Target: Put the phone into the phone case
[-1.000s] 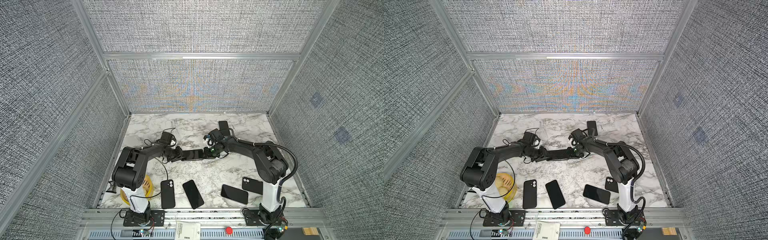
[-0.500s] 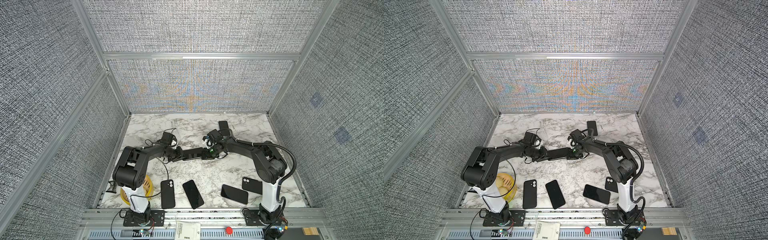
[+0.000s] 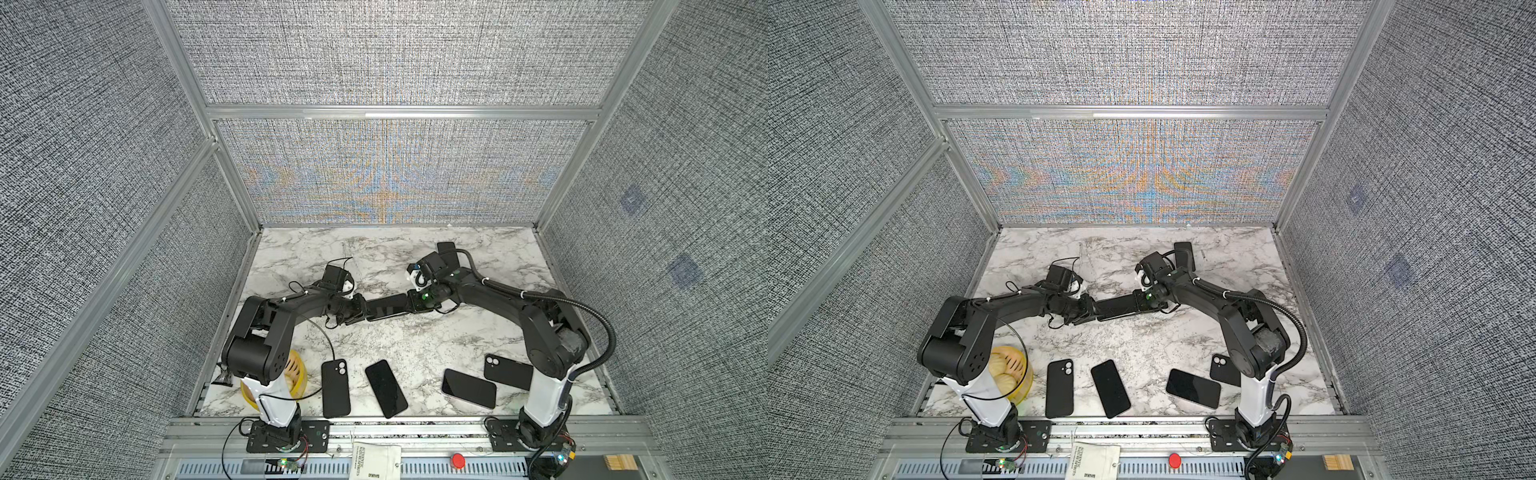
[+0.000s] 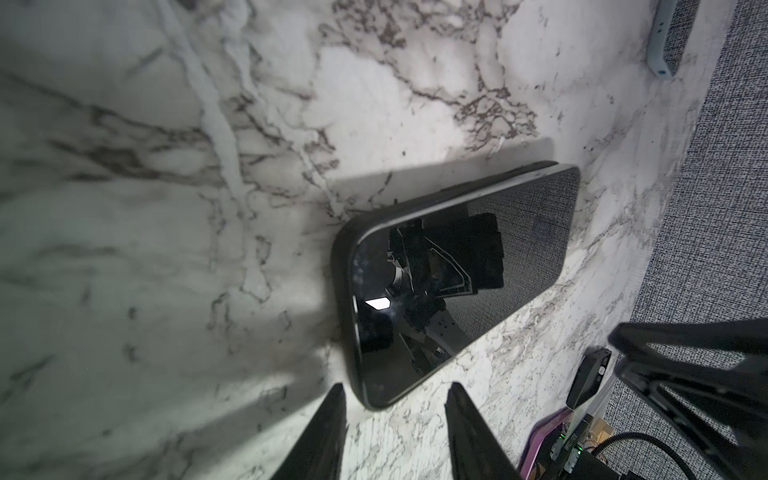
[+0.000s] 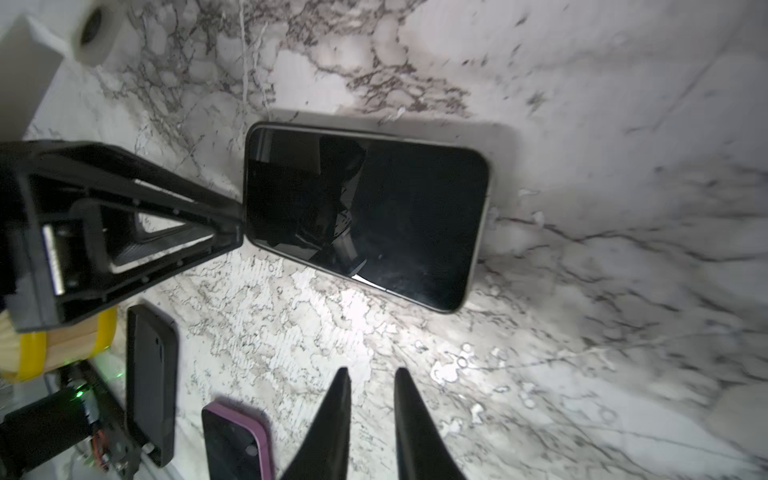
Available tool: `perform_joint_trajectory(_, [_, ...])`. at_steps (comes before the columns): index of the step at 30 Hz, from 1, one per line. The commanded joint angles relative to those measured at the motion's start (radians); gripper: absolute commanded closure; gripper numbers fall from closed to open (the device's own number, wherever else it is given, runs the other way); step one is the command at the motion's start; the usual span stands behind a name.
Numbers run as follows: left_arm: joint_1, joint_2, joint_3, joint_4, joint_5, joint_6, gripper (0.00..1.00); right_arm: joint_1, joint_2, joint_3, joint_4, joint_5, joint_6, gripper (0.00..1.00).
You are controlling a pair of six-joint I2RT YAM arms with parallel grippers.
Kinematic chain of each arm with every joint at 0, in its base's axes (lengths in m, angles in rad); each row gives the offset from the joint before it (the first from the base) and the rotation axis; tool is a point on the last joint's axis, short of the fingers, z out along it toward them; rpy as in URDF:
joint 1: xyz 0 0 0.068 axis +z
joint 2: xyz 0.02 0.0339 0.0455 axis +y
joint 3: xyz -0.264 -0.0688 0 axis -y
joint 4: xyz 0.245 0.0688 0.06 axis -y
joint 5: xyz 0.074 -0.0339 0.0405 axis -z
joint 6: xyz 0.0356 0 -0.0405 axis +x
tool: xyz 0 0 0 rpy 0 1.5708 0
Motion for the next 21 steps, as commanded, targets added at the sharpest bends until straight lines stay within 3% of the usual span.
perform_joint_trajectory(1, [-0.001,-0.017,-0.005,0.001,-0.008,-0.001,0.51,-0.004,0.013,0.034,-0.065,0.111,-0.024,0.74])
perform_joint_trajectory(9, [-0.004,-0.01,-0.014,0.041,0.011,-0.027,0.42,-0.007,0.089,0.088,-0.055,0.106,-0.003,0.73])
perform_joint_trajectory(21, [-0.004,0.003,0.008,0.029,0.01,-0.025,0.44,-0.011,0.149,0.1,-0.031,0.051,0.015,0.72])
